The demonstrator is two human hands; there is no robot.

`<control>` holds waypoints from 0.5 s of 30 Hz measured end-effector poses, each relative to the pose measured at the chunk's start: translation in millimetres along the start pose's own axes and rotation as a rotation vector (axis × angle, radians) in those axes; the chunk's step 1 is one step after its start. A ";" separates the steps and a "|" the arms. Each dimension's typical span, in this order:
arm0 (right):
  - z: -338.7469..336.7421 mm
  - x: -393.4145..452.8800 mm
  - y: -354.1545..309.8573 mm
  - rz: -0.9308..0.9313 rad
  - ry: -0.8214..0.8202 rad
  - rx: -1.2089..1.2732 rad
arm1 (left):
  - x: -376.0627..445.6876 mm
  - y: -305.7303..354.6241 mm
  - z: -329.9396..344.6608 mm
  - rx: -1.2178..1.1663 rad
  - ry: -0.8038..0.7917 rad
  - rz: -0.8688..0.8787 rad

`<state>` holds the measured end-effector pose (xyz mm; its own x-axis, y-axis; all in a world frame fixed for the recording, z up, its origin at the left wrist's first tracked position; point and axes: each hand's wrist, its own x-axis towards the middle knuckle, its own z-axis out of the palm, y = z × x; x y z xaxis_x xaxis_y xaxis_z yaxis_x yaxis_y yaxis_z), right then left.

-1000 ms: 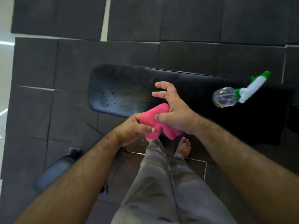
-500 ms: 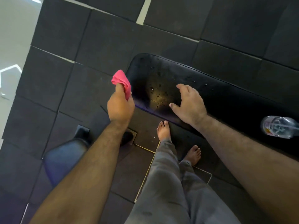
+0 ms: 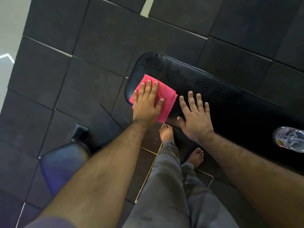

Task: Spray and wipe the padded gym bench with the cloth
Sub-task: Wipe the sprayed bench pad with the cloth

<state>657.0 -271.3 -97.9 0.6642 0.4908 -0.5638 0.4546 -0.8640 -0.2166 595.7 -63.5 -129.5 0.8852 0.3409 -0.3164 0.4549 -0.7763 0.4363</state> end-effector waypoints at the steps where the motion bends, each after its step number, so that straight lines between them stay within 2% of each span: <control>1: 1.1 0.4 -0.3 0.002 0.000 -0.001 | 1.0 0.1 8.1 0.076 -0.017 0.009; 3: 3.1 1.5 0.5 0.005 -0.001 0.004 | 3.7 -1.1 18.3 0.191 -0.029 0.022; 7: 5.2 3.7 6.7 -0.007 -0.015 0.024 | 26.2 -16.0 12.6 0.220 0.020 0.008; 12: 10.6 5.0 9.6 -0.021 -0.041 0.030 | 59.1 4.5 9.1 0.182 0.116 -0.174; 13: 11.9 4.7 9.7 -0.024 -0.034 0.031 | 54.7 11.6 15.4 0.184 0.112 -0.160; 15: 13.3 3.7 10.5 -0.036 -0.018 0.054 | 30.6 13.0 28.4 0.220 0.041 0.001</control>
<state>656.4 -280.0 -112.9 0.6369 0.5202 -0.5690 0.4452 -0.8507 -0.2794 625.9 -78.2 -157.4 0.8907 0.3583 -0.2797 0.4264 -0.8718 0.2410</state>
